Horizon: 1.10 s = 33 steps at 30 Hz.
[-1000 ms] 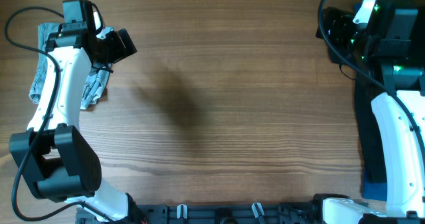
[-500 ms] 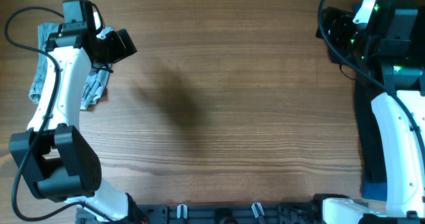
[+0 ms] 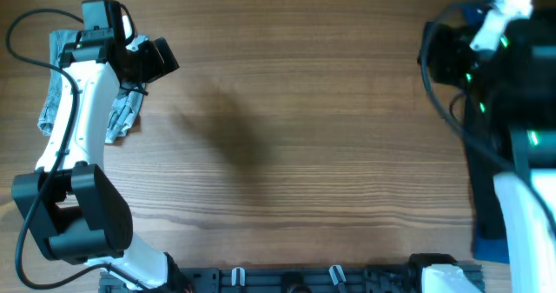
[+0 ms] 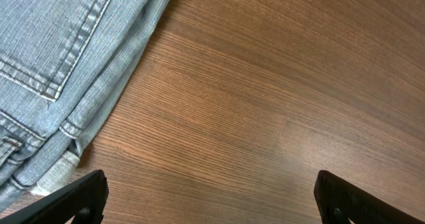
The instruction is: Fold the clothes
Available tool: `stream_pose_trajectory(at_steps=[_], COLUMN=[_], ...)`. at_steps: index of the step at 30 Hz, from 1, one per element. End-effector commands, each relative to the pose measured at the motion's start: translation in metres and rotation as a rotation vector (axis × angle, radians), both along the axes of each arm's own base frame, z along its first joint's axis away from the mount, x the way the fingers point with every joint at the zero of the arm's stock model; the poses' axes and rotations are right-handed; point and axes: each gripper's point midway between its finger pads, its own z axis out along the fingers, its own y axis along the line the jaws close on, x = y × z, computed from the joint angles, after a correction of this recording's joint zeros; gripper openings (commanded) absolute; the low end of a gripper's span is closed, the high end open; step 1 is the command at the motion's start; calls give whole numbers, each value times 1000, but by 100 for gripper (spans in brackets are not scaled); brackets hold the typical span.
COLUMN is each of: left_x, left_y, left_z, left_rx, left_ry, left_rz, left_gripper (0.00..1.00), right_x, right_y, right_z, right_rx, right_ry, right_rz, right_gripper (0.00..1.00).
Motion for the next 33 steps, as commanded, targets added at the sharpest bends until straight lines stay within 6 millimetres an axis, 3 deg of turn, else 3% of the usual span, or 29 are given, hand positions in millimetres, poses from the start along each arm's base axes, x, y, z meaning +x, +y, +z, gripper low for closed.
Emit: stream_pose_trajectory(at_steps=[1, 3, 7, 12, 17, 20, 33], left_x=[1, 1, 1, 1, 1, 1, 1], left_y=[-4, -4, -4, -4, -4, -4, -4], left_z=[-1, -1, -1, -1, -1, -1, -1], left_rx=[-11, -11, -11, -11, -11, -11, -11], left_ry=[-1, -1, -1, -1, -1, -1, -1], left_rz=[-14, -14, -15, -15, -15, -15, -14], left_gripper=[100, 100, 100, 100, 100, 100, 100], right_x=[-39, -65, -109, -139, -143, -140, -130], right_y=[10, 15, 14, 15, 18, 18, 12], right_z=[37, 36, 8, -38, -76, -89, -120], right_rx=[11, 16, 44, 56, 59, 58, 51], right_ry=[-122, -167, -309, -481, -539, -560, -618], right_rz=[20, 40, 42, 56, 79, 78, 57], right_gripper=[100, 99, 99, 100, 100, 99, 100])
